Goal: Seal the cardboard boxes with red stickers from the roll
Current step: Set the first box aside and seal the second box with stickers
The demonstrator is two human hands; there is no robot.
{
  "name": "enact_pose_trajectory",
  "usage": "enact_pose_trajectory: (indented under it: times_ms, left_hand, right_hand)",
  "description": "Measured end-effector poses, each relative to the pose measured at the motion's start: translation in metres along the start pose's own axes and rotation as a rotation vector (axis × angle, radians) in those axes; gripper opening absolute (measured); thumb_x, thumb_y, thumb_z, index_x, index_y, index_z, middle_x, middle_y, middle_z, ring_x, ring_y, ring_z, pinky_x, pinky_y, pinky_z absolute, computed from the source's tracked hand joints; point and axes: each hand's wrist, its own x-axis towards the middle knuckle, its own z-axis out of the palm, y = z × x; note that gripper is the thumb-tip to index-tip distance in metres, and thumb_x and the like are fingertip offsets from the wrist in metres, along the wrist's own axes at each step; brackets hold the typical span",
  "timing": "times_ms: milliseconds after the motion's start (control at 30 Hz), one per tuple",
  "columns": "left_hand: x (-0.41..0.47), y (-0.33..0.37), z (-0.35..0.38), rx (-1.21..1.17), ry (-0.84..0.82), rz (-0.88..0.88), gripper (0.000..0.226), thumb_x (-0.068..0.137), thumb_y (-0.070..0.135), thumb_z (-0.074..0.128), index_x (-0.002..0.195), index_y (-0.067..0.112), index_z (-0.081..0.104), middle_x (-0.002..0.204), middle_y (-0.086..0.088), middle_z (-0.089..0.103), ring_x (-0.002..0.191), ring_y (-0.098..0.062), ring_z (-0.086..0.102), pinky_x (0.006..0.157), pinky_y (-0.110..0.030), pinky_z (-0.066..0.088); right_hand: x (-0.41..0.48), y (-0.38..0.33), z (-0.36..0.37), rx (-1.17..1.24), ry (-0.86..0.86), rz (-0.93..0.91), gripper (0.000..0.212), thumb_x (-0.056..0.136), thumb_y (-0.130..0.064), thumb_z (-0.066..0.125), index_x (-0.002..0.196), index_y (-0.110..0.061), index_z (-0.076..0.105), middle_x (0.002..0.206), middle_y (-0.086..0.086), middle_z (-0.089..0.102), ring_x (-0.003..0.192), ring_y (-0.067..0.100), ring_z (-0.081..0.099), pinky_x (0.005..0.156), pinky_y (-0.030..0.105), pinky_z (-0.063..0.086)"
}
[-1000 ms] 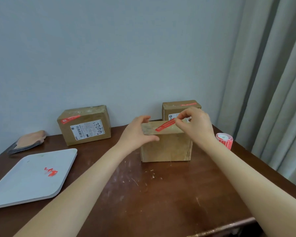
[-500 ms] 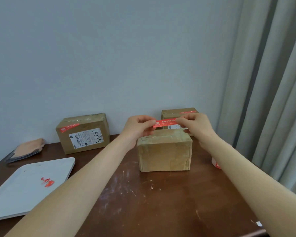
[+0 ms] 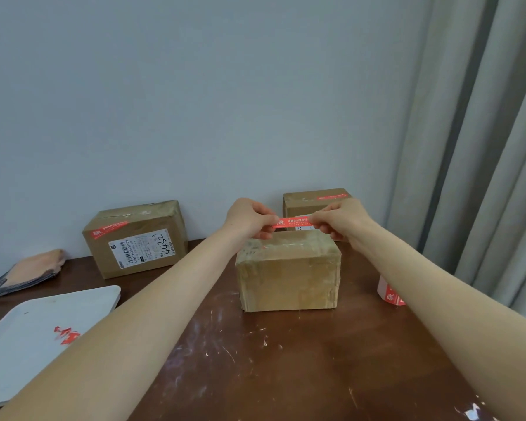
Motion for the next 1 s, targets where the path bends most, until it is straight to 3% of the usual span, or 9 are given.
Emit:
enact_pose_trajectory:
  times_ms: [200,267,367,467,567,700,1000]
  left_hand:
    - [0.007,-0.014,-0.002,0.178,0.003,-0.061,0.007,0.086,0.008,0.066,0.080,0.007,0.066,0.083,-0.011,0.067,0.069,-0.021,0.063,0.061,-0.026,0.057]
    - [0.009,-0.016,-0.005,0.211,0.020,-0.063,0.008,0.087,0.009,0.065,0.079,0.008,0.066,0.084,-0.010,0.066,0.068,-0.018,0.062,0.058,-0.023,0.056]
    - [0.010,-0.015,-0.005,0.238,0.019,-0.048,0.010,0.087,0.010,0.065,0.077,0.009,0.066,0.084,-0.010,0.067,0.070,-0.019,0.062,0.064,-0.026,0.056]
    - [0.008,-0.011,0.003,0.296,-0.013,-0.029,0.004,0.085,0.011,0.066,0.081,0.010,0.068,0.072,-0.006,0.066,0.060,-0.015,0.061,0.055,-0.021,0.051]
    - [0.008,-0.009,0.013,0.332,-0.027,0.001,0.006,0.083,0.011,0.068,0.080,0.014,0.064,0.060,-0.002,0.062,0.037,-0.004,0.049,0.043,-0.018,0.041]
    - [0.008,-0.010,0.022,0.377,-0.054,0.012,0.012,0.082,0.011,0.070,0.079,0.016,0.059,0.062,-0.003,0.061,0.047,-0.011,0.049,0.046,-0.020,0.041]
    - [0.008,-0.012,0.027,0.428,-0.050,-0.003,0.014,0.081,0.014,0.071,0.080,0.016,0.058,0.064,-0.001,0.058,0.047,-0.011,0.047,0.047,-0.021,0.040]
  right_hand:
    - [0.007,0.005,0.013,-0.181,-0.088,0.010,0.014,0.079,-0.013,0.075,0.081,0.000,0.071,0.059,0.003,0.059,0.041,0.007,0.043,0.041,0.018,0.034]
    - [0.011,0.006,0.019,-0.228,-0.088,-0.024,0.015,0.077,-0.015,0.076,0.078,0.000,0.070,0.060,0.003,0.056,0.047,0.011,0.041,0.047,0.023,0.034]
    - [0.016,0.004,0.020,-0.303,-0.073,-0.044,0.022,0.073,-0.019,0.077,0.066,-0.005,0.061,0.063,0.004,0.051,0.059,0.018,0.042,0.061,0.029,0.038]
    - [0.021,0.004,0.012,-0.357,-0.034,-0.010,0.033,0.068,-0.019,0.076,0.058,-0.010,0.046,0.062,0.002,0.041,0.056,0.018,0.038,0.054,0.028,0.033]
    - [0.026,0.010,0.005,-0.385,-0.033,0.028,0.028,0.064,-0.018,0.077,0.067,-0.009,0.051,0.071,0.005,0.052,0.064,0.020,0.049,0.057,0.031,0.041]
    - [0.027,0.015,0.001,-0.381,-0.042,0.050,0.030,0.067,-0.014,0.075,0.062,-0.011,0.046,0.063,0.003,0.041,0.055,0.016,0.038,0.049,0.027,0.031]
    - [0.029,0.019,0.004,-0.388,-0.060,0.060,0.022,0.068,-0.015,0.074,0.070,-0.009,0.053,0.072,0.005,0.050,0.067,0.019,0.047,0.058,0.030,0.037]
